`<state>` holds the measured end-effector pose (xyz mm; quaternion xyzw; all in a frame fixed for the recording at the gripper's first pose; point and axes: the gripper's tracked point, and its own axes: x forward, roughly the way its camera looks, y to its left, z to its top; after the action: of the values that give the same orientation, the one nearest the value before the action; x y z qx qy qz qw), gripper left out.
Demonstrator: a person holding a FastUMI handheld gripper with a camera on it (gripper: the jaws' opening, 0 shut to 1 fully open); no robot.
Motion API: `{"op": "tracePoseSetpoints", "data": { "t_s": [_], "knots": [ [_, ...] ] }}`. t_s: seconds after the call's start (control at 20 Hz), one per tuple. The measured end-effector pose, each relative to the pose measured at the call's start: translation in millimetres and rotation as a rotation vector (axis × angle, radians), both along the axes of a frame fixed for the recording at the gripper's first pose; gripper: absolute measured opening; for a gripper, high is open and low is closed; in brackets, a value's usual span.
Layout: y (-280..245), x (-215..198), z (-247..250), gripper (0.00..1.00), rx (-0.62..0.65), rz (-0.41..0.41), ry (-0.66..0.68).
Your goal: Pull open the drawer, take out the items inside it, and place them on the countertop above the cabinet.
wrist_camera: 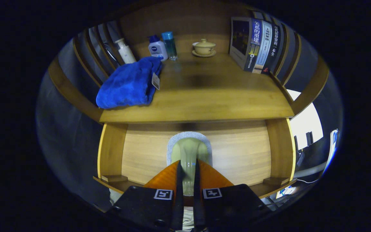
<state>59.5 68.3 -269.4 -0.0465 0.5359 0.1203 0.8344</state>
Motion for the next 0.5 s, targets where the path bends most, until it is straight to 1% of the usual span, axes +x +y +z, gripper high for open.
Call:
{"op": "tracePoseSetpoints", "data": {
  "t_s": [0.25,0.5],
  "knots": [
    [7.8,32.3,43.7,0.21,-0.024,0.026,-0.056],
    [22.1,83.5,68.1,0.2,-0.03,0.024,-0.09]
  ]
}}
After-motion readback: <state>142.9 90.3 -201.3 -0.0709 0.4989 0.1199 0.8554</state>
